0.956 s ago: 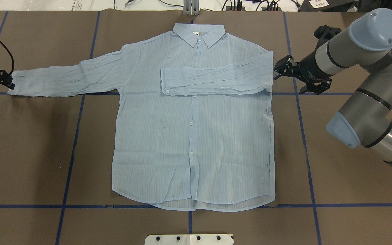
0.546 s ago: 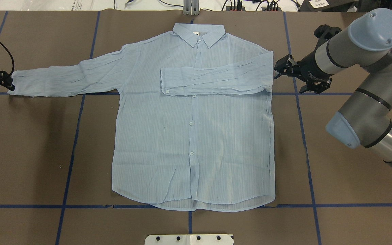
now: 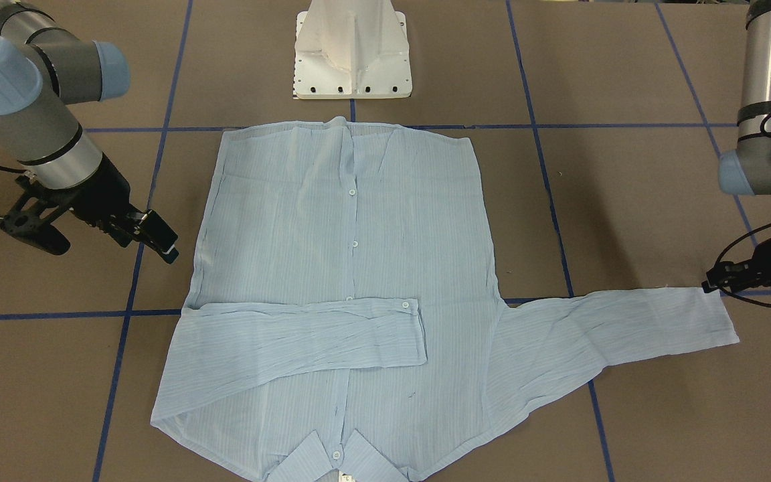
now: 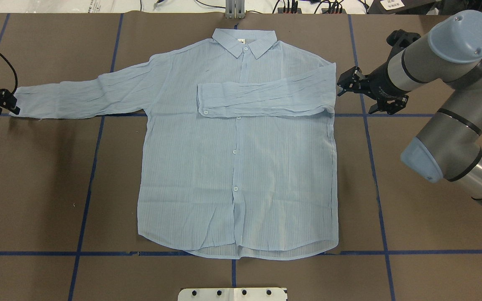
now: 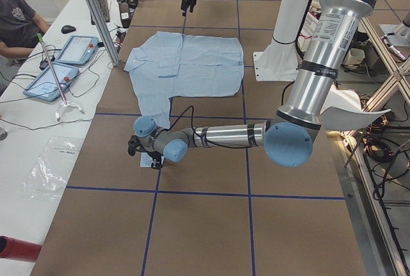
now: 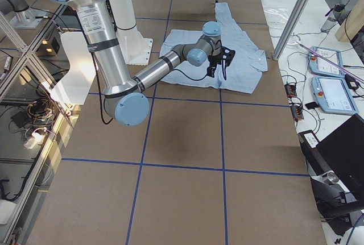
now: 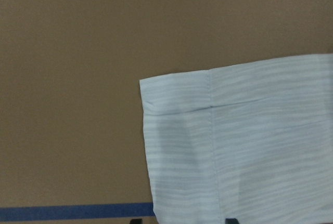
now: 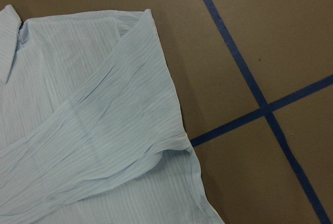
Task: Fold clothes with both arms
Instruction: 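Grasp the cuff of the other sleeve with the left gripper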
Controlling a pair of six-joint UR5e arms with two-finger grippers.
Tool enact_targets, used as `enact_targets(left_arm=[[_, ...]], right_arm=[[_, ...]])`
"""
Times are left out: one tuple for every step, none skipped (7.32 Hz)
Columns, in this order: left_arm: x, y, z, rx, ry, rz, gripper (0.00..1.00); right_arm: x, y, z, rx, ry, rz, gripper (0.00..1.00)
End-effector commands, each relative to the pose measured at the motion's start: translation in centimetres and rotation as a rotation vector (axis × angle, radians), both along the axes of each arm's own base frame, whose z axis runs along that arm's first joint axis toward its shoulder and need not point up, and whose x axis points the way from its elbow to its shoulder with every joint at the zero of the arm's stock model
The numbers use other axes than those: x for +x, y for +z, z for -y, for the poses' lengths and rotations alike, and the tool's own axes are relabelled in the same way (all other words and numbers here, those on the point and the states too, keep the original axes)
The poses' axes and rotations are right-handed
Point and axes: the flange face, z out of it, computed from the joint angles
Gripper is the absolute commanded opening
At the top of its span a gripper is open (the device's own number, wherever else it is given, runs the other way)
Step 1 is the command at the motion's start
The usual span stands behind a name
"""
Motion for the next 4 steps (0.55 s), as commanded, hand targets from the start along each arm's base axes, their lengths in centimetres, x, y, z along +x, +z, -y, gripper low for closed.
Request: enact_targets(left_arm=[[0.17,0.29,0.38,0.002,-0.008,-0.007,0.61],[0.24,0.21,0.55,-0.003,-0.013,-0.008,0.59],[0.33,0.21,0.53,-0.003,-0.011,-0.008,0.53],[0.3,0.32,0.47,-0.003,-0.012,-0.006,0.51]], right_arm=[[-0.02,-0.03,0.02,0.0,0.0,0.0,0.99],[0.0,0.06,0.0,-0.001,0.0,-0.001,0.99],[0.0,0.06,0.0,-0.001,0.0,-0.001,0.99],[-0.01,0.05,-0.01,-0.001,-0.001,0.0,0.99]])
